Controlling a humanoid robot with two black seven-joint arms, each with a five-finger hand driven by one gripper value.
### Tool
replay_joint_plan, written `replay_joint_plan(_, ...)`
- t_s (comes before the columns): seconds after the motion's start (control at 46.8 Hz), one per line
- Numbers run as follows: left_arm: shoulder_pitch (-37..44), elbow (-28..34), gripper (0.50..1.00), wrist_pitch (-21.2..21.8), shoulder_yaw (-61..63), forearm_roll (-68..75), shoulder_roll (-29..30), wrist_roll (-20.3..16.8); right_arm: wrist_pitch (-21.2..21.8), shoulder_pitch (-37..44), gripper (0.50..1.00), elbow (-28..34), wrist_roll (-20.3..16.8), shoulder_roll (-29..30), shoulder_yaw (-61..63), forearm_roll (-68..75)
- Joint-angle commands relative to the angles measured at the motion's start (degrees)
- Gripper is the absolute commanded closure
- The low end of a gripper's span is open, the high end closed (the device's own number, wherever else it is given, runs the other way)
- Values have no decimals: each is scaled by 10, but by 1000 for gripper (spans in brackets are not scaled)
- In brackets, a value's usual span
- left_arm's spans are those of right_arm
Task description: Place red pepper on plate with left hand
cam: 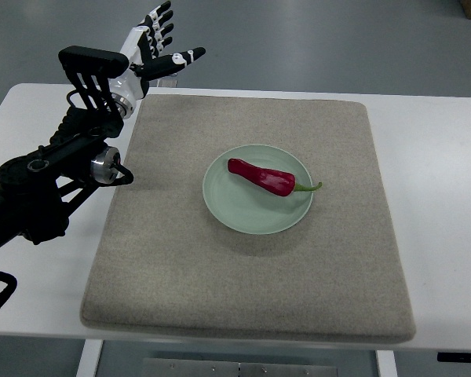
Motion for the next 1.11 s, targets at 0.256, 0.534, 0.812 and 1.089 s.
replay_joint_plan(0.256,1,53,506,-1,-2,-128,-15,0,0,0,572,0,0,0,0,0)
replay_joint_plan(0.534,8,55,501,-68,-3,-274,-17,0,0,0,572,0,0,0,0,0)
replay_joint_plan(0.812,21,55,501,-94,-39,-280,-16,0,0,-1,572,1,0,0,0,0)
replay_joint_plan(1.089,24,58,500,-96,-43,-279,-16,0,5,0,572,5,0,0,3,0)
